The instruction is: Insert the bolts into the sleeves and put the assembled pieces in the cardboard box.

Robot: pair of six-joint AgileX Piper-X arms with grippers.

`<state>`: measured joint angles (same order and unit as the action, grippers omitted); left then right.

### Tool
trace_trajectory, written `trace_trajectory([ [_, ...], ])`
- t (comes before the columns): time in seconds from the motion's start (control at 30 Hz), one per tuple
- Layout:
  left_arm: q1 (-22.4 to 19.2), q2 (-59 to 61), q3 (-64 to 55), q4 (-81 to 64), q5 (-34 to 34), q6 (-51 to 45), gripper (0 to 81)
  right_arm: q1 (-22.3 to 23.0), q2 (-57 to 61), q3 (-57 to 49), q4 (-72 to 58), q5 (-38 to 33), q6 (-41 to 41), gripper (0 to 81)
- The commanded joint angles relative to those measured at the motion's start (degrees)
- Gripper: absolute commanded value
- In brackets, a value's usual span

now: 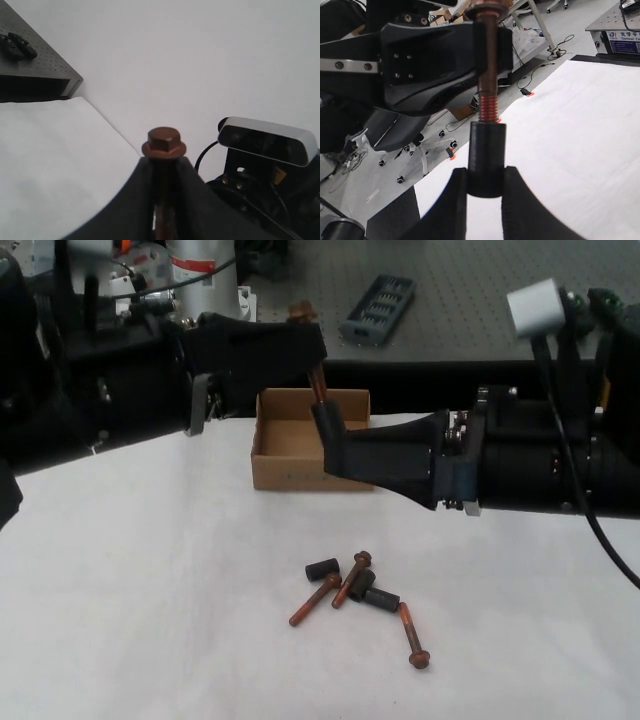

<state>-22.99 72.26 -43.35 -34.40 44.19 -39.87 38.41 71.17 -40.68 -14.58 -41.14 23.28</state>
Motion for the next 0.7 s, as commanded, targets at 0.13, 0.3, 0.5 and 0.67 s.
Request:
trace_trajectory([
  [0.13, 0.5, -0.3, 0.1, 1.8, 0.2, 1.7, 0.6, -0.4, -1.4, -0.8, -2.9, -3.2, -5.9, 2.8],
  [0.3, 0.5, -0.3, 0.1, 1.8, 0.2, 1.7, 0.6, -0.4, -1.4, -0.8, -2.9, -3.1, -7.9, 2.8],
  [0.5, 0.5, -0.3, 0.1, 1.8, 0.2, 1.2, 0.6, -0.4, -1.4, -0.8, -2.9, -1.0, -7.3, 2.8],
  [0.67, 0.5, -0.3, 0.1, 1.8, 0.2, 0.9, 0.6, -0.4, -1.4, -0.8, -2.9, -0.6, -4.8, 2.8],
])
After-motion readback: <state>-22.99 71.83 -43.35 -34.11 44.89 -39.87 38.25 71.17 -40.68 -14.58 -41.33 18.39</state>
